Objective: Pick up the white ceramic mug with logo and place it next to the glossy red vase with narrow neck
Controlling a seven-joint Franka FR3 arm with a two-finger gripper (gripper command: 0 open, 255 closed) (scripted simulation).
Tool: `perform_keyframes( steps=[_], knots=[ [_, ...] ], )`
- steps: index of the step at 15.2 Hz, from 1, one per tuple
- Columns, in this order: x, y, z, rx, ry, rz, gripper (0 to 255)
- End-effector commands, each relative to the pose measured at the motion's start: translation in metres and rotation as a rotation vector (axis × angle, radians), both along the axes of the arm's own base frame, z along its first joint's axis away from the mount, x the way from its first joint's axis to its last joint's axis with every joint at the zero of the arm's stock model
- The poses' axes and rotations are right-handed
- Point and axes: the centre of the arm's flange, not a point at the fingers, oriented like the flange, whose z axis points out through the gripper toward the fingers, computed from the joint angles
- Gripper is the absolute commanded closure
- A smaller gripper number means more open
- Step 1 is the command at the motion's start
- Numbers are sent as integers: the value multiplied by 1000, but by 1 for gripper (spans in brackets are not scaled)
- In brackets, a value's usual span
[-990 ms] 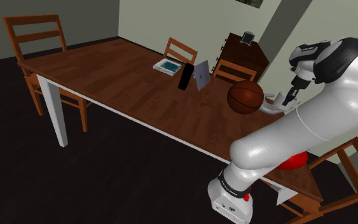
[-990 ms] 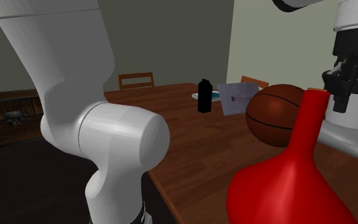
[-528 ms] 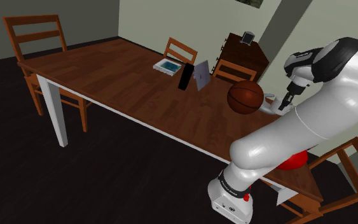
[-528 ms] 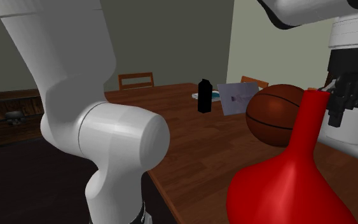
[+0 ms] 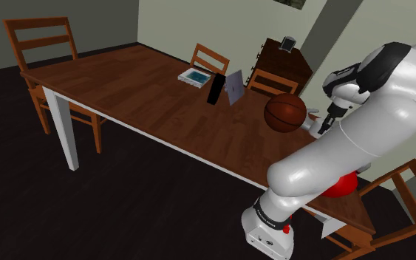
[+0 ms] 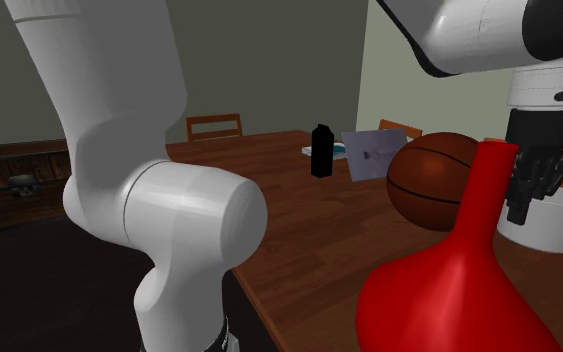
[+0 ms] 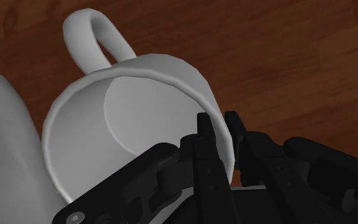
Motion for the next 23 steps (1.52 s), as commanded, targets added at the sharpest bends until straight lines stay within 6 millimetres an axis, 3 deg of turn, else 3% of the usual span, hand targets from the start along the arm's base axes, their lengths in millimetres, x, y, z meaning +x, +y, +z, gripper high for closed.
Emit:
perform_keyframes(
  steps=[1,16,23],
  knots=[
    [-1,-1,-10,-1,0,0,255],
    [-1,-1,-88,-1,0,0,255],
    [-1,-1,-88,-1,0,0,255]
  ],
)
